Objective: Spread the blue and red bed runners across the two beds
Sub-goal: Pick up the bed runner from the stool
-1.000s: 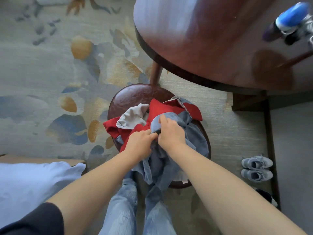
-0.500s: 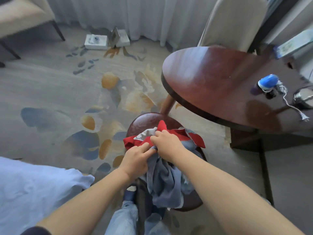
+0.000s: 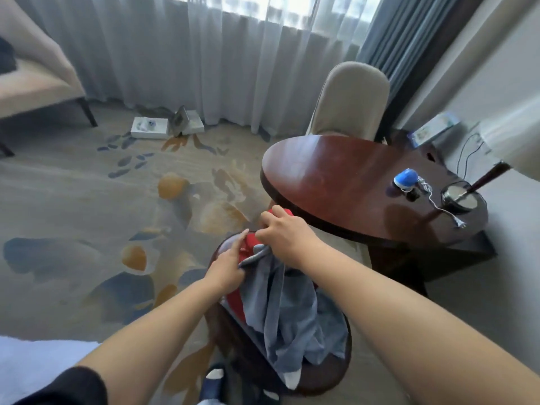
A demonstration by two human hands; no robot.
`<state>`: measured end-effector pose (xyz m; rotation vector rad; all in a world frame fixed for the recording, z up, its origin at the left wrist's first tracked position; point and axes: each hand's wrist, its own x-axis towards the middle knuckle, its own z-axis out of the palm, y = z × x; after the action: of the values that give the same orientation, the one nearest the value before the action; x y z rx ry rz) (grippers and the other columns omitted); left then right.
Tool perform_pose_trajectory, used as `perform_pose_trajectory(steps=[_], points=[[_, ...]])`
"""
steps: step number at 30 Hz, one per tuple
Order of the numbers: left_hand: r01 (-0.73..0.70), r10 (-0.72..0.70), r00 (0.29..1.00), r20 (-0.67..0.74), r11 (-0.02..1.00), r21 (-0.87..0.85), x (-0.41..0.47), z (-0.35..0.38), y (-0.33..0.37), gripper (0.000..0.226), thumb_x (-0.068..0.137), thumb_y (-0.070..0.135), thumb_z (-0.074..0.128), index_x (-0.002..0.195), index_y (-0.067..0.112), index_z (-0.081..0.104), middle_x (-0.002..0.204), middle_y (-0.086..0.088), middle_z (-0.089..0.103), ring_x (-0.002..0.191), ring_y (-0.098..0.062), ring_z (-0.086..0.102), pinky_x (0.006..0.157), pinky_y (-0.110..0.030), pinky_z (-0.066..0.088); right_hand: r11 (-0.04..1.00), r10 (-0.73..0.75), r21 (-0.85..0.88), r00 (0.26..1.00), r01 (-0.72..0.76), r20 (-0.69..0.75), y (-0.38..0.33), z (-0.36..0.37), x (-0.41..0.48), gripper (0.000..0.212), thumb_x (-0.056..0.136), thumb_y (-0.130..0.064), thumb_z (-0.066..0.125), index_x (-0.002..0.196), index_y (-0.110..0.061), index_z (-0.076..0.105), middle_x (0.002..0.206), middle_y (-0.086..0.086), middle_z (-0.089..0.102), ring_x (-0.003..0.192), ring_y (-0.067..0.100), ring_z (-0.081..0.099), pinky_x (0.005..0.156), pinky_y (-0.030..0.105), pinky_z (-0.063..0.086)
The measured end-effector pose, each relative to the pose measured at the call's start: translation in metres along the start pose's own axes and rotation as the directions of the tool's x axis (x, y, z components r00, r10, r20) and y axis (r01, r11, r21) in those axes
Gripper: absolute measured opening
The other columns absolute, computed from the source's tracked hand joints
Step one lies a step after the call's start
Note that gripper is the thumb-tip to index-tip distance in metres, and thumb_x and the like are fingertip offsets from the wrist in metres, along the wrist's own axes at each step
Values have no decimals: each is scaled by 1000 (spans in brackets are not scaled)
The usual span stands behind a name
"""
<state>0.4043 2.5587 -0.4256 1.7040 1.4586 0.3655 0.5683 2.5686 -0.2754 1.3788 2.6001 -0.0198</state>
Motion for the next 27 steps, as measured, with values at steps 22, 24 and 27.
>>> perform_pose_trajectory(steps=[22, 24, 27], points=[[-446, 445, 708, -548, 884, 141, -30, -98, 192, 38, 77, 12, 44, 108, 26, 62, 113, 5, 58, 88, -33, 62, 74, -46, 51, 638, 643, 689, 730, -344, -231, -2, -66, -33, 68, 85, -19, 55, 143, -41, 28, 107, 9, 61, 93, 38, 63, 77, 42, 51], [-483, 461, 636, -618, 863, 147, -38, -122, 204, 38, 78, 8, 49, 106, 28, 63, 111, 8, 59, 88, -27, 62, 77, -46, 52, 658, 631, 704, 706, -267, -322, -4, -93, -27, 55, 86, -13, 55, 136, -33, 41, 106, 6, 54, 88, 35, 59, 75, 39, 47], [-526, 505, 499, -704, 822, 217, -55, -155, 225, 37, 82, -1, 55, 106, 23, 67, 108, 7, 62, 88, -20, 63, 74, -39, 53, 709, 595, 688, 653, -152, -468, -14, -129, -18, 38, 90, -10, 55, 123, -22, 43, 108, 3, 41, 91, 36, 58, 73, 44, 49]])
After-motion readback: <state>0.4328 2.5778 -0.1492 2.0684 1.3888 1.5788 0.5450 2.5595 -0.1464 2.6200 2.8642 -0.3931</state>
